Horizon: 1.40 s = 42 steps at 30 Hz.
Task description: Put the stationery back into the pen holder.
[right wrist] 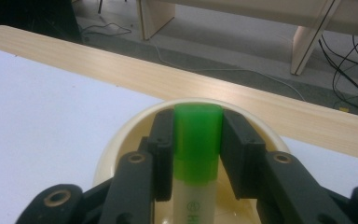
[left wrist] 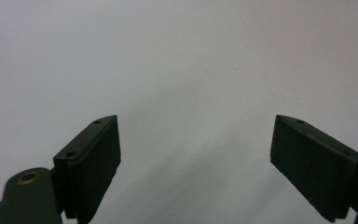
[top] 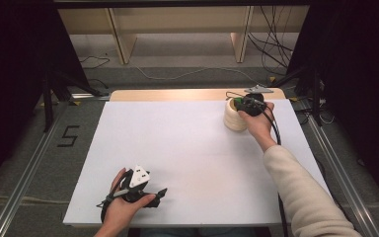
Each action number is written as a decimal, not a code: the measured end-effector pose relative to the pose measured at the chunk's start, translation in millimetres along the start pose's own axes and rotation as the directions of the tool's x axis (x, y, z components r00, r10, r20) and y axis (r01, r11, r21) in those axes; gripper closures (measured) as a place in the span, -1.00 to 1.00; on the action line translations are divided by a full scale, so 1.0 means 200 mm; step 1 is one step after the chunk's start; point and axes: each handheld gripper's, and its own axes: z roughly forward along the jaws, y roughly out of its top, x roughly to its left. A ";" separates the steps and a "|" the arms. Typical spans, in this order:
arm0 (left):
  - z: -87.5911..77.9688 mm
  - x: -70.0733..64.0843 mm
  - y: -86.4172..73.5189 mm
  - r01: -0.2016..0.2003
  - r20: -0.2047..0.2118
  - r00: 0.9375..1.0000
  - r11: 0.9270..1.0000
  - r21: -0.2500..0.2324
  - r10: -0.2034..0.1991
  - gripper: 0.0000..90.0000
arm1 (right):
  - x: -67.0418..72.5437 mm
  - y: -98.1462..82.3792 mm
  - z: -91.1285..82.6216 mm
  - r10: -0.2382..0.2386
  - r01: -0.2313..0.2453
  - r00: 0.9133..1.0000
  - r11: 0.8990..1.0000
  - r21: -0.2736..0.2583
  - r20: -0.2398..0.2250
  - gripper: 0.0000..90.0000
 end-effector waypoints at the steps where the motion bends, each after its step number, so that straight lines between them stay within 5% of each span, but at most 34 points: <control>1: 0.00 0.00 0.00 0.000 0.000 1.000 1.000 0.000 0.000 -0.65 | 0.00 0.00 0.00 0.000 0.000 1.000 1.000 0.001 0.001 0.49; 25: 0.00 0.00 0.00 0.009 -0.002 1.000 1.000 -0.007 -0.009 -0.65 | 0.01 0.04 -0.14 0.033 -0.033 0.999 0.999 -0.001 -0.038 -0.17; 42: 0.00 0.00 0.00 0.003 -0.004 1.000 1.000 -0.003 -0.003 -0.65 | 0.06 -0.02 -0.30 -0.022 0.024 0.994 0.999 0.022 -0.112 -0.41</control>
